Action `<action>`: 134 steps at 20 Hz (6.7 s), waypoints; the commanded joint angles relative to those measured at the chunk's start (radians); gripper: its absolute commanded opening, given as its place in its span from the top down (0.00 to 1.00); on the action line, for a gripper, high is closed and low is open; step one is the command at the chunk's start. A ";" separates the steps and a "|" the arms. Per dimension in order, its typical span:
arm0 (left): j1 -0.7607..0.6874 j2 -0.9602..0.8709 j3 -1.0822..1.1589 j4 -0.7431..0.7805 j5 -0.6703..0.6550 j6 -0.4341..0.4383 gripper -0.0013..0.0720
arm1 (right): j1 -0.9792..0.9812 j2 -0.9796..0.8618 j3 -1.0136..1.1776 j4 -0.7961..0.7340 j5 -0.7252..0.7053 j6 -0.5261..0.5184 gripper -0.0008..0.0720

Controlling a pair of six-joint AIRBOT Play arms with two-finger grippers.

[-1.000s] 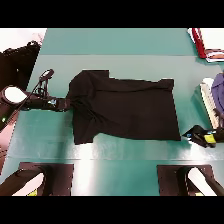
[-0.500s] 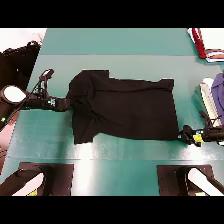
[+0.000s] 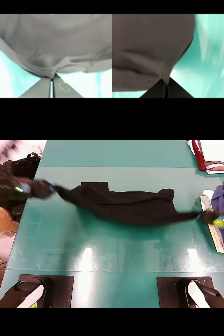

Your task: Fold the shirts.

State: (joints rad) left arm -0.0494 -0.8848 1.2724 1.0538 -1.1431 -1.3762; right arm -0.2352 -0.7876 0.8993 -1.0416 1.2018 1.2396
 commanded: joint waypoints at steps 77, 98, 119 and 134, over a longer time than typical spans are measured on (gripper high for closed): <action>-0.002 -0.034 -0.881 -0.143 0.076 -0.161 0.44 | 0.022 -0.230 0.096 -0.232 0.163 0.103 0.44; -0.140 -0.032 -0.721 -0.216 0.160 -0.082 0.95 | -0.362 -0.267 -0.341 -0.130 0.158 0.067 0.34; -0.140 0.409 -0.683 0.067 -0.387 -0.323 0.95 | -0.152 0.161 -0.264 -0.338 0.398 0.018 0.96; -0.140 -0.239 -0.341 0.255 0.326 -0.266 0.95 | 0.127 -0.575 0.296 -0.193 0.156 0.088 0.96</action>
State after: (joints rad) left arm -0.1898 -0.9791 0.8734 1.2968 -0.9695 -1.6497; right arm -0.1284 -1.1961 1.0977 -1.3182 1.3941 1.3224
